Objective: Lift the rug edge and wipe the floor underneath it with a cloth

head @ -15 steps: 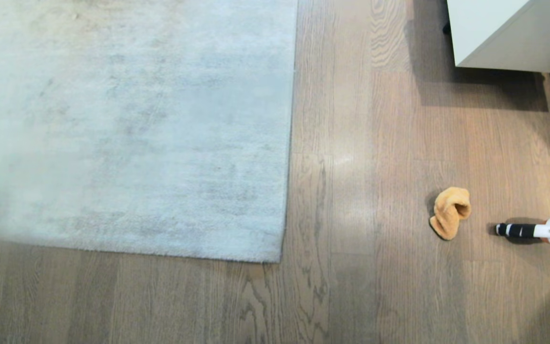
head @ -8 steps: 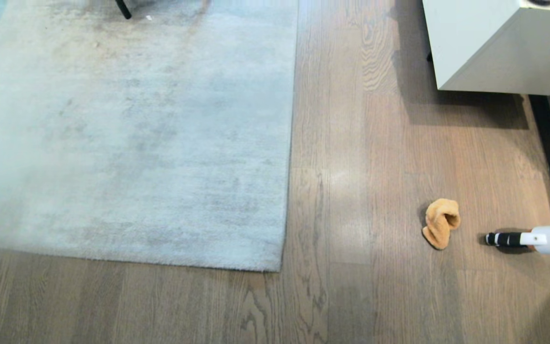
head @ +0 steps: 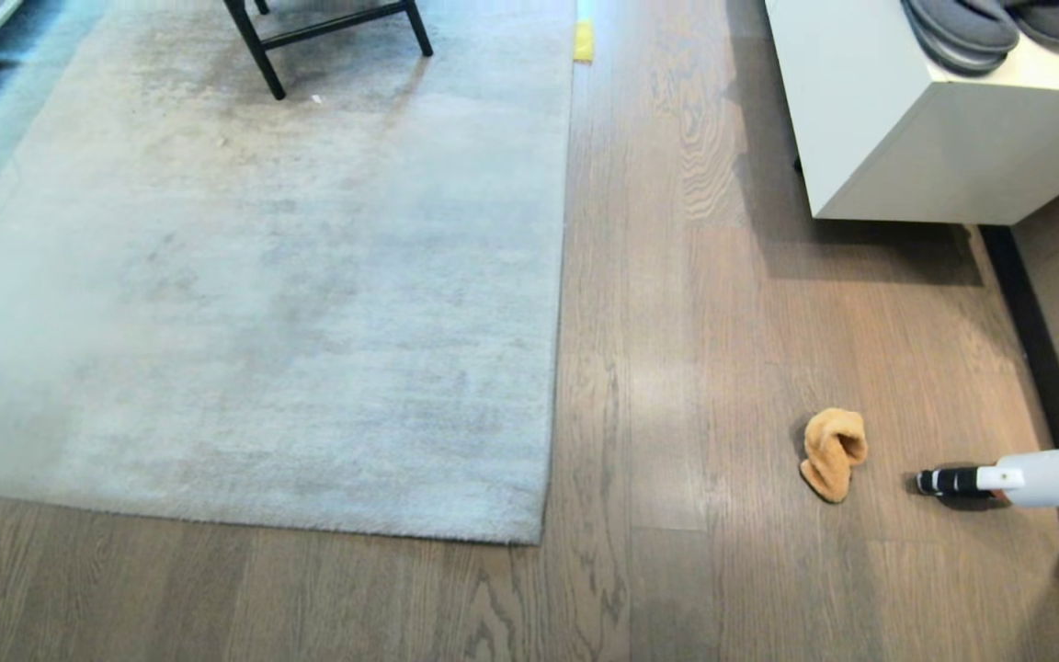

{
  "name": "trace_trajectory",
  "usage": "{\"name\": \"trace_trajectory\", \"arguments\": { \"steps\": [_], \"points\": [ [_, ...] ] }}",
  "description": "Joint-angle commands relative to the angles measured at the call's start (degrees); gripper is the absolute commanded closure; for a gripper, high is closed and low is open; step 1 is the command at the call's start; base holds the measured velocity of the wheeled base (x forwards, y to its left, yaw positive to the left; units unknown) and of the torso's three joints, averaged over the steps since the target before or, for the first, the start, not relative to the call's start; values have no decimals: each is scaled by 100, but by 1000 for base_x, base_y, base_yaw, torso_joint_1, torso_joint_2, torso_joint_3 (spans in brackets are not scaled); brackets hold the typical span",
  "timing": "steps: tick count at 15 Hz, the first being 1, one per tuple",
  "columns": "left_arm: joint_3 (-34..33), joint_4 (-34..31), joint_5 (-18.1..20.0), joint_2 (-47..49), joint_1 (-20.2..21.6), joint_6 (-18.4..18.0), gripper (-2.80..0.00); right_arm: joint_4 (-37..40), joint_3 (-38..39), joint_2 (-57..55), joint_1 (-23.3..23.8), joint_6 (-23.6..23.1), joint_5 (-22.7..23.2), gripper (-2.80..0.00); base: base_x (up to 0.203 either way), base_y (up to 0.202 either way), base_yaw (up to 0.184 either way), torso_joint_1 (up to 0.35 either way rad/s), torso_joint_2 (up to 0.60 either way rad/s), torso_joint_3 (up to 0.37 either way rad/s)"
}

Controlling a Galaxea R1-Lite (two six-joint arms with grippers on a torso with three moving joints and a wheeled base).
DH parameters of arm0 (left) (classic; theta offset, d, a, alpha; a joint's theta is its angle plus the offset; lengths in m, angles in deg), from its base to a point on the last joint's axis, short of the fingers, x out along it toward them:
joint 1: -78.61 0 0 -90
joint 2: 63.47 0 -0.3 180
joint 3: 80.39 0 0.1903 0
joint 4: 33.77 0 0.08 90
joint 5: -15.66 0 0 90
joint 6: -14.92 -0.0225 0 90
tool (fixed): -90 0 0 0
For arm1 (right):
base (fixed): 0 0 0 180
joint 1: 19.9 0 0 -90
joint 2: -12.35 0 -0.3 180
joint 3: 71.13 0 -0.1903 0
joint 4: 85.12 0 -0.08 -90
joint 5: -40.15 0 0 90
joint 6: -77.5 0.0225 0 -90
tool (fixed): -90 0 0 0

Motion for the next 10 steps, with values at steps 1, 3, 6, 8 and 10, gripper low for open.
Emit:
{"name": "trace_trajectory", "arguments": {
  "steps": [1,3,6,8,10],
  "points": [
    [-2,2,-3,5,1,1,0,-5,0,-12,0,-2,2,0,0,0,0,-1,2,196],
    [-1,2,4,5,1,1,0,-5,0,-12,0,-2,2,0,0,0,0,-1,2,203],
    [-1,2,4,5,1,0,0,-5,0,-12,0,-2,2,0,0,0,0,2,5,202],
    [-3,2,4,5,1,-8,0,-5,0,-12,0,-2,2,0,0,0,0,3,5,205],
    [-7,11,4,5,1,1,0,-5,0,-12,0,-2,2,0,0,0,0,4,0,204]
  ]
}}
